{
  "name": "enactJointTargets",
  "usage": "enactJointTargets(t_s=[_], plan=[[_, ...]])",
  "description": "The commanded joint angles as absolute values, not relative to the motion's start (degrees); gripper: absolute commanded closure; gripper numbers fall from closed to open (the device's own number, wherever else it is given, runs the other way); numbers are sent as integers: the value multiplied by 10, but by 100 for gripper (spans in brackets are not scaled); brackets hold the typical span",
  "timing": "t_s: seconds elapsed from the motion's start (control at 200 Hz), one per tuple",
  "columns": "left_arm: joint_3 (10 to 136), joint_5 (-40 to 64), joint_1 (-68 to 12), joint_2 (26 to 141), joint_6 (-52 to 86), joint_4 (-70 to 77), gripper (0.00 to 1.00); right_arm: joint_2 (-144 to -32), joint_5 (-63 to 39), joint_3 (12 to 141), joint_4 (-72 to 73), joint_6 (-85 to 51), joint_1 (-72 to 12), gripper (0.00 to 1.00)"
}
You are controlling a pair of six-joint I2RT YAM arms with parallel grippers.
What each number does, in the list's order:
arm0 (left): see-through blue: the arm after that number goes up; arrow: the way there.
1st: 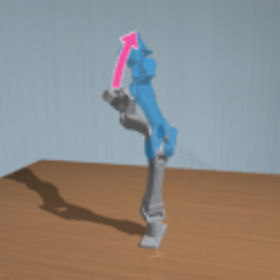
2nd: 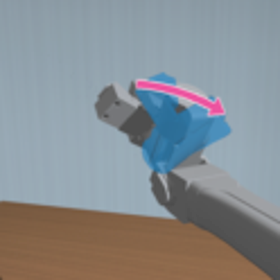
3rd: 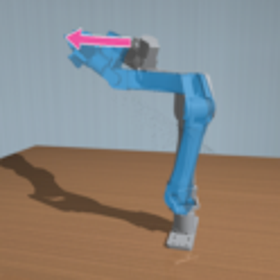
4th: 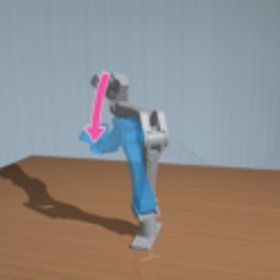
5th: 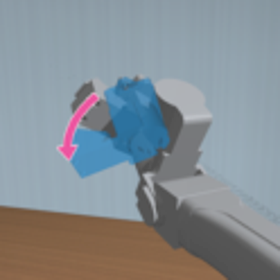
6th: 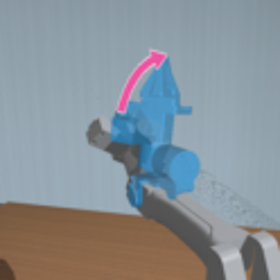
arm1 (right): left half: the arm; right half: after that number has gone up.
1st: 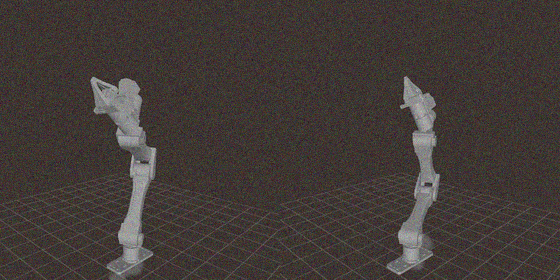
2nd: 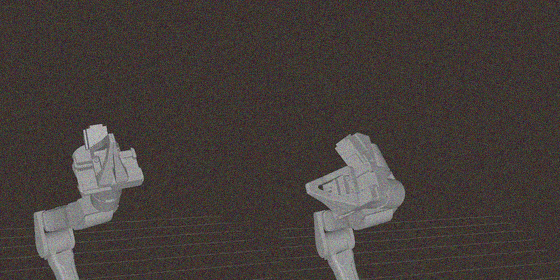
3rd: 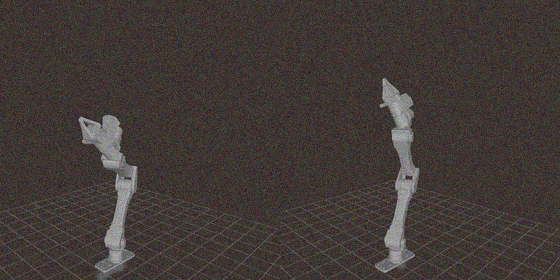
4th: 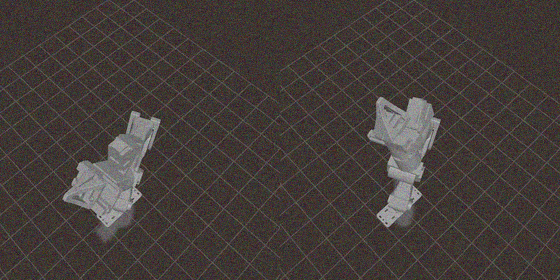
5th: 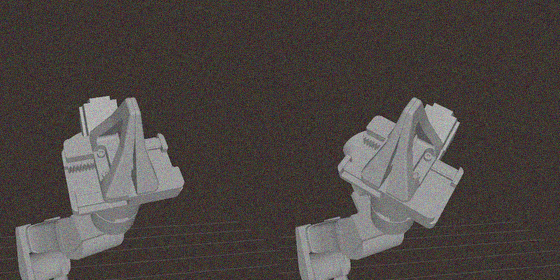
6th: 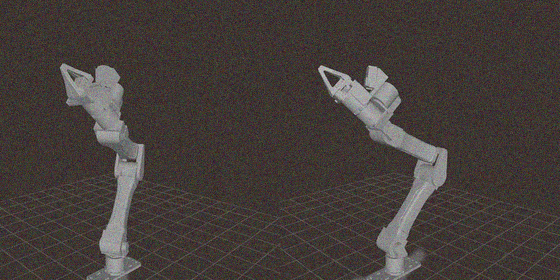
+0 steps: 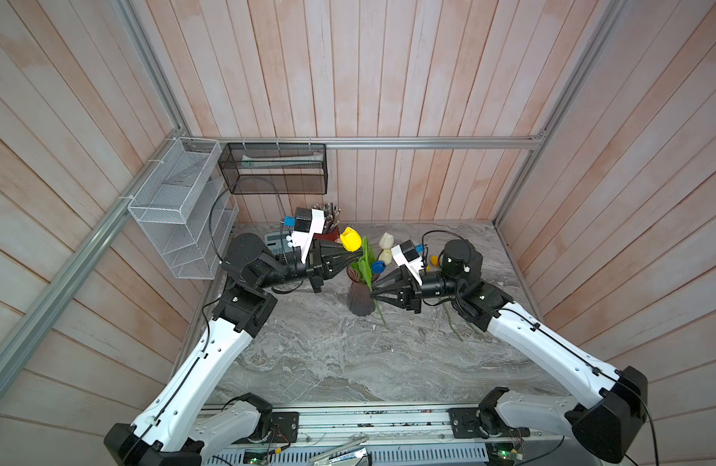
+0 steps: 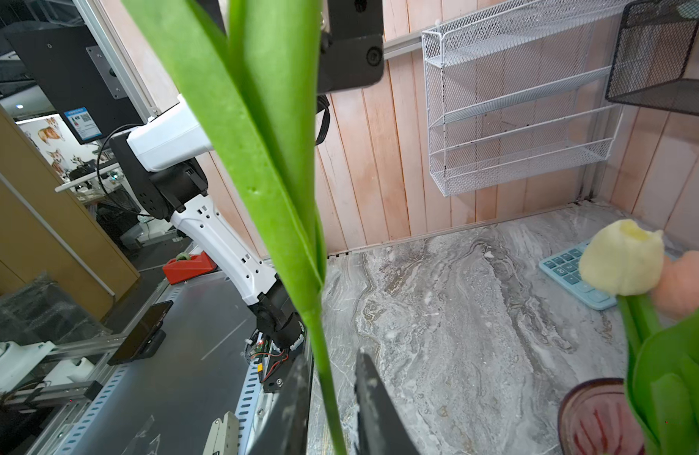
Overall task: Pick out yellow flowers from the vase
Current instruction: Pick up the flower from the vase, then place the flower at the center of the board.
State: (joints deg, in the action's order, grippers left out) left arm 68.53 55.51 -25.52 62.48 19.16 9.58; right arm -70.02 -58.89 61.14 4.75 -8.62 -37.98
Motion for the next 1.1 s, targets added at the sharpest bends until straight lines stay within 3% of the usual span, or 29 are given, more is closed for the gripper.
enactJointTargets(t_s=[0.0,0.245,0.38,0.415,0.52,0.59,0.905,1.095], plan=[[679,561,-252,626,195,115,97,-703,-604,598,61,-93,-384,81],[674,561,-249,628,198,122,97,-701,-604,597,57,-91,-384,95],[670,561,-246,627,201,124,97,-696,-603,599,54,-88,-384,97],[668,561,-246,627,202,124,93,-695,-601,600,54,-86,-385,98],[661,559,-243,625,208,126,54,-688,-584,602,53,-86,-383,100],[657,558,-241,622,212,125,46,-682,-573,605,54,-84,-383,100],[619,548,-232,594,209,102,42,-644,-503,616,43,-88,-357,100],[584,429,-218,548,171,37,36,-607,-451,611,15,-108,-296,100]])
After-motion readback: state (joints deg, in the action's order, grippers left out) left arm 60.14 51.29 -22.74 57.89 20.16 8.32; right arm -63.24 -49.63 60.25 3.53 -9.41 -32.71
